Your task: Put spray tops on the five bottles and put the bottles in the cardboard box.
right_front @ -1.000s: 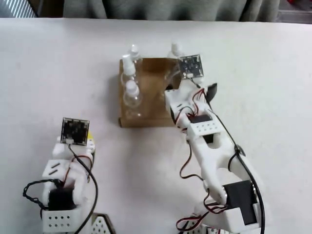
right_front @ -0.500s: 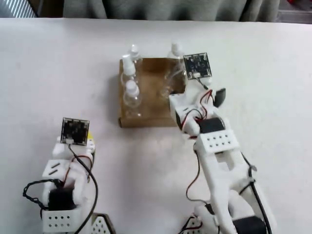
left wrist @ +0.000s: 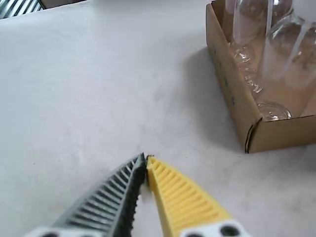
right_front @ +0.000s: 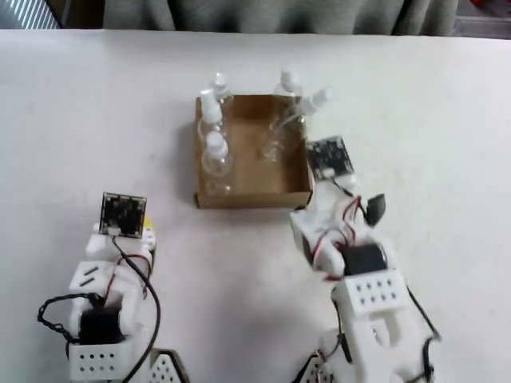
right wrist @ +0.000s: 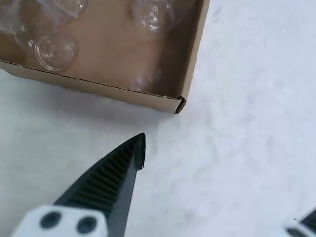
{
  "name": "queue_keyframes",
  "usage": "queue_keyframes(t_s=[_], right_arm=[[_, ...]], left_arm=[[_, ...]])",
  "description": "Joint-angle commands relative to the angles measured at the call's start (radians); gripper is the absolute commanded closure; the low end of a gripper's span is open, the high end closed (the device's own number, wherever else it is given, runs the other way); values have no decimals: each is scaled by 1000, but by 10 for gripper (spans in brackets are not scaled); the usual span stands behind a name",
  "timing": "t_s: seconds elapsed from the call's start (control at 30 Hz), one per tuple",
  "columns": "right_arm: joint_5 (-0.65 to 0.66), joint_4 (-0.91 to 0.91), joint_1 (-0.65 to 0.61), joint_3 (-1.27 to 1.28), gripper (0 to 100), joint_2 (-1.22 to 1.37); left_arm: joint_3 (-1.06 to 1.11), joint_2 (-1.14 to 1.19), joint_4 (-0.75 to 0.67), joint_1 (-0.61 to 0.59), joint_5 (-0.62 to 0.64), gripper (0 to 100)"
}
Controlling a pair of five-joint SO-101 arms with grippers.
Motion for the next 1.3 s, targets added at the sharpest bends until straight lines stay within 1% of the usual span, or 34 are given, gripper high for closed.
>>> queue_keyframes(t_s=[0.0,0.13,0.23,0.3,0.33,0.47,0.67,0.87,1.0,1.2,1.27], right_arm=[[14,10,41,51,570,-182],[15,42,70,115,769,-369],[69,117,85,141,909,-487],[98,134,105,160,971,-553],[109,134,117,172,984,-584],[114,140,151,230,969,-684],[110,225,159,245,968,-777],[103,390,156,244,967,-828],[101,460,156,244,967,-826],[101,565,156,249,967,-826],[101,596,157,250,967,-826]], left_arm=[[-2,-12,-28,-2,-12,980],[-2,-12,-26,-2,-12,980],[-2,-12,-23,-2,-12,980],[-2,-12,-21,-2,-12,980],[-2,-12,-20,-2,-12,980],[-2,-12,-18,-2,-12,980],[-2,-12,-17,-7,-11,980],[-2,-12,-2,-2,-11,980],[-2,-12,8,30,-11,980],[-2,-12,81,47,-11,980],[-2,-12,130,39,-11,980]])
